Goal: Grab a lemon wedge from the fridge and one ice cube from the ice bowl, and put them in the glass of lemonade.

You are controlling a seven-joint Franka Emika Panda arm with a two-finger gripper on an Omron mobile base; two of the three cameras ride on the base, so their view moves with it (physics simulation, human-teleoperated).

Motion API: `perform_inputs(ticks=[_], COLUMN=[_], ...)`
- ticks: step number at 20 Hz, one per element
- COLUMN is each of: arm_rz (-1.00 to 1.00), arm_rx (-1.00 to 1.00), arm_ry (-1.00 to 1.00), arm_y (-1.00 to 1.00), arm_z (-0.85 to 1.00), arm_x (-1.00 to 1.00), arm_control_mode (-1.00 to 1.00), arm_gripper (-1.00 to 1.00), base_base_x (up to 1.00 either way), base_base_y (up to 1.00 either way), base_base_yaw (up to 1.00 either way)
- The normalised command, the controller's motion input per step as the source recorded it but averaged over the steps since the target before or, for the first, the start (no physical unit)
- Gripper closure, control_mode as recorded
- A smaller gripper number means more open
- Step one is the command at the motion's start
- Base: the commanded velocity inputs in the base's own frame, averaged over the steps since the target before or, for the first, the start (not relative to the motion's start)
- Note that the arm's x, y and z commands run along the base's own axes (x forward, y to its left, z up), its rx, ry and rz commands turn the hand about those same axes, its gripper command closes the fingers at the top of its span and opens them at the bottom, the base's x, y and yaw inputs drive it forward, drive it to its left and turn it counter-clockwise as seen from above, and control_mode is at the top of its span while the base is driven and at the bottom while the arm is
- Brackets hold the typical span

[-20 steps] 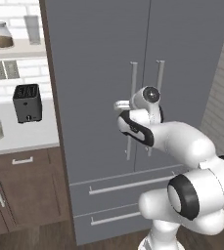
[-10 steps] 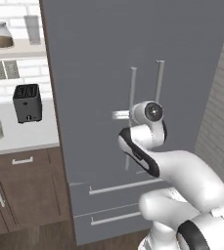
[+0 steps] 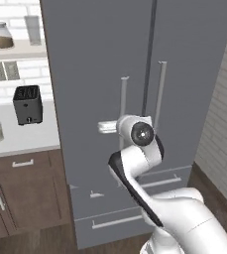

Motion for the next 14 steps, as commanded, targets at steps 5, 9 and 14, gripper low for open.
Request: perform_inputs(ticks=[5, 9, 14], arm_rz=[0.0, 0.0, 0.03], arm_rx=[-0.02, 0.03, 0.16], arm_ry=[0.0, 0.04, 0.23], arm_y=[-0.14, -0.94, -1.0], arm_z=[1.0, 0.93, 0.51], arm_x=[-1.0, -0.9, -0.25], arm_control_mode=[-1.0, -1.0, -1.0], arm_gripper=[-1.0, -1.0, -1.0], base_base_x=[0.0, 0.0, 0.0], base_base_y=[0.0, 0.0, 0.0], base_base_yaw=[0.0, 0.0, 0.0])
